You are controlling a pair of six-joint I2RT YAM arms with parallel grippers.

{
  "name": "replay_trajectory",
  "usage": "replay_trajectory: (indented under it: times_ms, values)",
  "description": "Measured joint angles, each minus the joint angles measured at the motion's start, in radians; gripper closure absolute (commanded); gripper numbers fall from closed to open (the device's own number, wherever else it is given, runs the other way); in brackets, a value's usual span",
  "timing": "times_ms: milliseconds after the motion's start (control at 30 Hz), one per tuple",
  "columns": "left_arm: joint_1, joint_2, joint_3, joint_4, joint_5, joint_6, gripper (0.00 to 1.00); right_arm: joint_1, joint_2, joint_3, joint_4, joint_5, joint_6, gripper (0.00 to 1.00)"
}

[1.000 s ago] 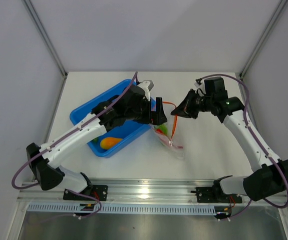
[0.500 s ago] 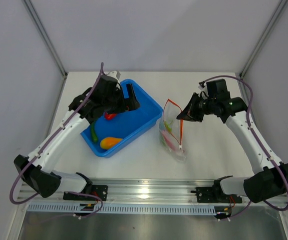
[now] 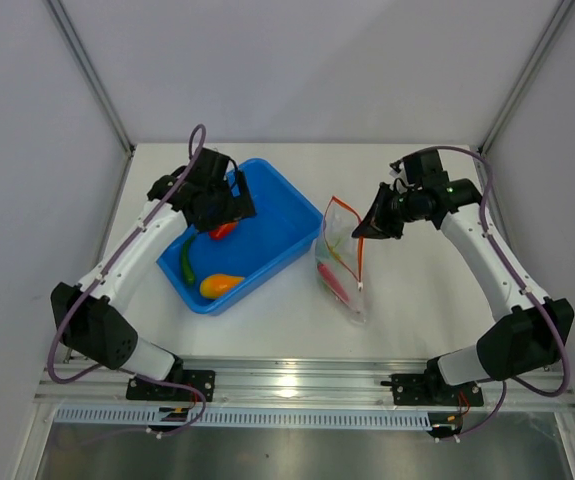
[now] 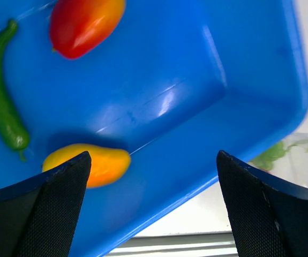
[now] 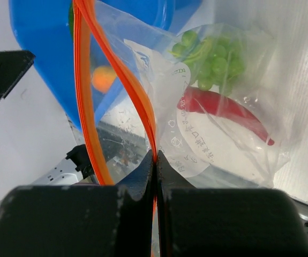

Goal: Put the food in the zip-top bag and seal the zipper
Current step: Pick up the fake fruit from the bin.

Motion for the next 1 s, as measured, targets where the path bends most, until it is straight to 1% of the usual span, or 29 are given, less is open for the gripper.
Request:
replay_trajectory:
  times_ms: [100,300,467,633,833,1000]
  values:
    - [0.002,0.020,-0.001,-0.066,-0.024,-0.039,0.01,-0.003,0.026,0.031,-0.022,0.016,-0.016,1.00]
    - [0.006,0.062,-0.015,-0.194,-0.047,-0.171,0.01,-0.007,0.069,0.042,-0.043,0.023,-0.033,1.00]
    - [0.007,0.087,-0.025,-0.243,-0.073,-0.243,0.01,-0.008,0.121,0.074,-0.074,0.026,-0.047,1.00]
    - [0.007,0.135,-0.097,-0.240,-0.065,-0.282,0.00,-0.008,0.156,0.120,-0.105,0.032,-0.068,1.00]
    - [0.007,0.163,-0.209,-0.213,-0.036,-0.321,0.01,-0.008,0.176,0.121,-0.116,0.038,-0.079,1.00]
    - [0.008,0.204,-0.225,-0.182,-0.029,-0.333,0.01,-0.008,0.181,0.121,-0.119,0.040,-0.081,1.00]
